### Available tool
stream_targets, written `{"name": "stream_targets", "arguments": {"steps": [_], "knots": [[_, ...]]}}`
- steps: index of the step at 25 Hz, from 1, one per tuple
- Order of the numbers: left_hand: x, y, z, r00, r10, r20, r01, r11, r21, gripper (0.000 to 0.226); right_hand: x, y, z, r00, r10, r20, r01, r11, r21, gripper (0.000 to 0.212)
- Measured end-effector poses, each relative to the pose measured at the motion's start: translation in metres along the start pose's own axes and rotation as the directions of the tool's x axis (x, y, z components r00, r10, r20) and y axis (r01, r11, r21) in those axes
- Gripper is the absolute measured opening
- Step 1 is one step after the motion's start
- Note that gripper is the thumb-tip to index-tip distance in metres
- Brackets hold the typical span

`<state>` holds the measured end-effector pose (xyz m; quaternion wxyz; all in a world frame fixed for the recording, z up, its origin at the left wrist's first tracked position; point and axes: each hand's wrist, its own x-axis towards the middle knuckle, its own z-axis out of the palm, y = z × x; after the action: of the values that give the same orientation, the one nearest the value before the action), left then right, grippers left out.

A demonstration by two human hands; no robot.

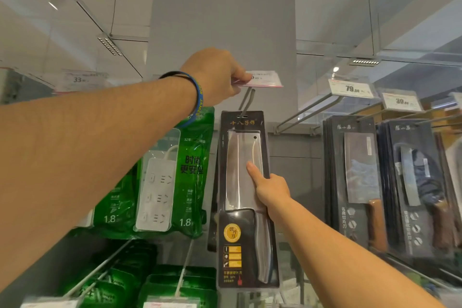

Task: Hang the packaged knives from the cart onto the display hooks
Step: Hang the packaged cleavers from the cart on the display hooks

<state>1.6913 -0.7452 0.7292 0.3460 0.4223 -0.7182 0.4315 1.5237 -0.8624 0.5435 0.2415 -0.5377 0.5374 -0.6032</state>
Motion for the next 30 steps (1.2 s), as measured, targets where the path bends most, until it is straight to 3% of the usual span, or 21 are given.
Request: {"name": "stream_targets", "arguments": {"steps": [4,8,10,12,14,16,17,18,19,22,25,27,30], "knots": [[-0.010,0.003,-0.001,0.996,0.084,0.026,-0.086,0.990,0.108,0.040,0.002,-0.001,0.005,0.998,0.035,0.051,-0.030,0.995,-0.094,0.101],[-0.041,0.017,0.024,0.999,0.044,-0.009,-0.044,0.999,-0.002,0.062,-0.004,0.009,-0.002,0.992,0.076,0.105,-0.037,0.944,-0.328,0.093],[-0.071,0.028,0.040,0.992,-0.009,-0.128,-0.003,0.996,-0.090,0.067,-0.019,0.023,-0.013,0.993,0.090,0.072,-0.047,0.888,-0.458,0.088],[-0.113,0.040,0.062,0.971,-0.118,-0.210,0.054,0.956,-0.287,0.063,-0.039,0.035,-0.029,0.999,-0.048,-0.009,0.037,0.865,-0.500,0.069],[-0.163,0.059,0.091,0.951,-0.296,-0.091,0.195,0.801,-0.566,0.051,-0.066,0.041,-0.049,0.979,-0.202,0.001,0.190,0.916,-0.355,0.041],[-0.217,0.090,0.119,0.875,-0.423,0.234,0.425,0.443,-0.789,0.029,-0.110,0.056,-0.071,0.958,-0.267,0.109,0.283,0.942,-0.182,0.022],[-0.245,0.107,0.132,0.819,-0.429,0.382,0.517,0.260,-0.816,0.018,-0.135,0.073,-0.083,0.942,-0.281,0.182,0.311,0.936,-0.165,0.017],[-0.273,0.127,0.144,0.772,-0.416,0.480,0.578,0.148,-0.802,0.012,-0.163,0.096,-0.097,0.926,-0.276,0.256,0.325,0.929,-0.177,0.015],[-0.303,0.148,0.153,0.739,-0.397,0.544,0.624,0.101,-0.775,0.015,-0.194,0.124,-0.112,0.919,-0.239,0.313,0.310,0.929,-0.201,0.015],[-0.390,0.229,0.173,0.655,-0.296,0.695,0.724,-0.016,-0.689,0.026,-0.284,0.214,-0.171,0.949,0.011,0.315,0.056,0.978,-0.203,0.018],[-0.466,0.321,0.175,0.511,-0.050,0.858,0.858,-0.032,-0.512,0.025,-0.368,0.292,-0.239,0.945,0.311,0.098,-0.300,0.947,-0.113,0.016],[-0.508,0.390,0.165,0.362,0.122,0.924,0.932,-0.007,-0.363,0.024,-0.433,0.334,-0.289,0.875,0.478,-0.072,-0.482,0.875,-0.048,0.016],[-0.554,0.476,0.137,0.172,0.314,0.934,0.976,0.077,-0.206,0.025,-0.521,0.373,-0.349,0.727,0.620,-0.295,-0.629,0.773,0.076,0.022]]}}
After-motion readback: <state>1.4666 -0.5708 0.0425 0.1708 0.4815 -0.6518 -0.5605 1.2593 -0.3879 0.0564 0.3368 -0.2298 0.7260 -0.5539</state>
